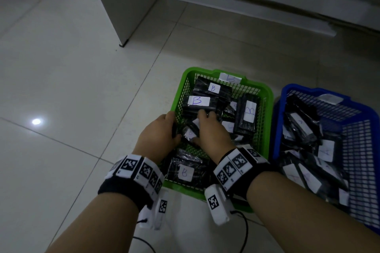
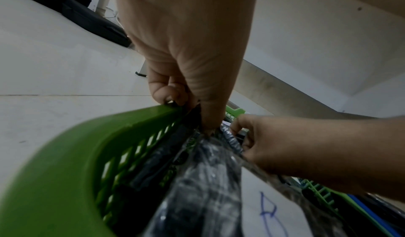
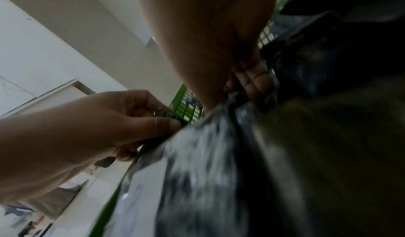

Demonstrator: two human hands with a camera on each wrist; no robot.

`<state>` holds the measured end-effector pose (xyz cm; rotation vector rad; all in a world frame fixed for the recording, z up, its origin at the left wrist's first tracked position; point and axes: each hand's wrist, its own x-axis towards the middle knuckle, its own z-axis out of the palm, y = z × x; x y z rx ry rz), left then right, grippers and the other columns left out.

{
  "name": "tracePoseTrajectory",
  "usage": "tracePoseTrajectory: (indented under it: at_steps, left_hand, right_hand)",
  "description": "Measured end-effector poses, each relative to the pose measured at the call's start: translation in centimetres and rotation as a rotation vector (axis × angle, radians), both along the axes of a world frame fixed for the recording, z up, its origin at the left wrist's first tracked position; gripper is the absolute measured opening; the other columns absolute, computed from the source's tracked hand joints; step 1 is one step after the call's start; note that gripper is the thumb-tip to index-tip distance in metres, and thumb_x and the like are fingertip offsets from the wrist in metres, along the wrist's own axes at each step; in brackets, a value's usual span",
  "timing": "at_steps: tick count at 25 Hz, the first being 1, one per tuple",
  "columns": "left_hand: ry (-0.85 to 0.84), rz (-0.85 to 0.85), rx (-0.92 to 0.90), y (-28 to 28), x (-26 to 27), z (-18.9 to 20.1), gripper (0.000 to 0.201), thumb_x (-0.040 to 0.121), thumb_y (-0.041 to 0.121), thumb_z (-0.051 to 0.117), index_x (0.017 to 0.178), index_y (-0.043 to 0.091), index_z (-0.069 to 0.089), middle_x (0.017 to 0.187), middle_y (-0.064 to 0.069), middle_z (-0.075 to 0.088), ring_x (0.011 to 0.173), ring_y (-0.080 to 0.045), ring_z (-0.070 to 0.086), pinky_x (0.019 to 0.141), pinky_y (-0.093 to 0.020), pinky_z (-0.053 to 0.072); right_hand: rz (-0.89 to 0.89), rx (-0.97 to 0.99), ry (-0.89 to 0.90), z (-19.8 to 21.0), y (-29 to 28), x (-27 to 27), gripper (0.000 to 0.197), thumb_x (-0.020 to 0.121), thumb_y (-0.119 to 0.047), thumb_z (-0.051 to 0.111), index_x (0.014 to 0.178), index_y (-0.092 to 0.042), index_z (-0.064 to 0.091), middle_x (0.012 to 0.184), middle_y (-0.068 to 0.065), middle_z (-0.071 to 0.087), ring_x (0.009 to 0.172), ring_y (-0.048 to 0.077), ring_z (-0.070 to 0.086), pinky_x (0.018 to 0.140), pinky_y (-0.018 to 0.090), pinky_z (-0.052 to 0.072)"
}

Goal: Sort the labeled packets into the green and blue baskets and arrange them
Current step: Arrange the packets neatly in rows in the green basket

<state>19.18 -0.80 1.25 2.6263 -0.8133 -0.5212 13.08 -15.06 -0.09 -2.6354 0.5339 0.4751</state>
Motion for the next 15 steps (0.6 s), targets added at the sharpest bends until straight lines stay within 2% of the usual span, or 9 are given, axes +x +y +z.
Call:
tracePoseTrajectory:
  at_steps: [2,3,5,7,8,10,12,14,15]
  left_hand:
    - [-0.007,0.003,-0.016,0.1,-0.1,0.1,0.037,0.08,0.031,0.065,0.107,0.012,0.048,0.1,-0.008,0.058,0.087,-0.027,0.06,0.065,-0.033,0.045]
    - [-0.02,0.0,-0.012,0.2,-0.1,0.1,0.035,0.081,0.033,0.064,0.106,0.014,0.05,0.1,-0.006,0.058,0.086,-0.026,0.06,0.065,-0.033,0.047]
    - [-0.063,-0.011,0.009,0.1,-0.1,0.1,0.031,0.083,0.037,0.059,0.106,0.017,0.054,0.101,-0.003,0.058,0.085,-0.023,0.06,0.064,-0.031,0.047]
    - [-0.084,-0.02,0.031,-0.1,-0.2,0.3,0.029,0.084,0.039,0.056,0.107,0.02,0.057,0.103,-0.001,0.058,0.087,-0.023,0.061,0.063,-0.029,0.045]
    - [-0.079,-0.026,0.044,-0.4,-0.3,0.4,0.03,0.085,0.038,0.055,0.11,0.021,0.058,0.105,-0.001,0.057,0.089,-0.024,0.061,0.064,-0.029,0.045]
    - [-0.066,-0.032,0.059,-1.0,-0.5,0.7,0.032,0.087,0.036,0.055,0.115,0.022,0.056,0.111,-0.001,0.054,0.093,-0.025,0.061,0.066,-0.032,0.047]
    - [-0.077,-0.052,0.026,-2.2,-0.8,1.1,0.028,0.087,0.032,0.055,0.113,0.021,0.057,0.112,-0.002,0.053,0.095,-0.025,0.06,0.067,-0.033,0.048]
    - [-0.06,-0.12,-0.043,-3.7,-1.2,1.4,0.02,0.086,0.027,0.057,0.104,0.019,0.061,0.109,-0.001,0.055,0.095,-0.022,0.058,0.07,-0.031,0.047]
    - [-0.012,-0.181,-0.063,-4.5,-1.4,1.4,0.018,0.086,0.026,0.058,0.101,0.019,0.063,0.107,0.0,0.057,0.094,-0.021,0.058,0.073,-0.03,0.047]
  right_hand:
    - [-0.05,0.109,0.0,0.5,-0.3,0.3,0.072,0.068,-0.029,0.083,0.119,-0.017,0.034,0.123,0.015,0.042,0.093,0.035,0.058,0.069,0.039,0.051]
    - [-0.053,0.172,-0.027,0.6,-0.3,0.2,0.067,0.067,-0.029,0.084,0.113,-0.017,0.037,0.116,0.012,0.046,0.092,0.032,0.057,0.067,0.036,0.049]
    - [-0.003,0.24,-0.061,0.7,-0.5,-0.4,0.043,0.074,-0.025,0.077,0.101,-0.016,0.045,0.103,0.007,0.054,0.09,0.027,0.057,0.063,0.031,0.041]
    - [0.076,0.228,-0.028,0.8,-0.9,-1.2,0.019,0.083,-0.019,0.068,0.099,-0.014,0.06,0.104,0.008,0.057,0.096,0.027,0.058,0.072,0.03,0.043]
    - [0.075,0.232,-0.03,0.8,-1.3,-1.7,0.015,0.085,-0.015,0.064,0.1,-0.013,0.065,0.107,0.009,0.056,0.099,0.027,0.057,0.077,0.028,0.043]
    - [-0.028,0.222,-0.096,1.1,-2.9,-2.5,0.019,0.086,-0.005,0.058,0.099,-0.013,0.07,0.106,0.01,0.056,0.102,0.026,0.054,0.077,0.023,0.038]
    - [-0.105,0.112,-0.103,1.6,-5.1,-3.5,0.024,0.086,-0.001,0.056,0.099,-0.015,0.071,0.105,0.009,0.057,0.109,0.027,0.049,0.082,0.023,0.038]
    - [-0.028,0.029,0.062,2.5,-7.4,-4.5,0.022,0.088,-0.016,0.062,0.109,-0.019,0.069,0.113,0.008,0.058,0.115,0.028,0.047,0.093,0.029,0.041]
    - [0.036,0.047,0.162,3.1,-8.4,-4.9,0.028,0.087,-0.026,0.065,0.114,-0.019,0.067,0.117,0.008,0.057,0.115,0.027,0.048,0.095,0.032,0.043]
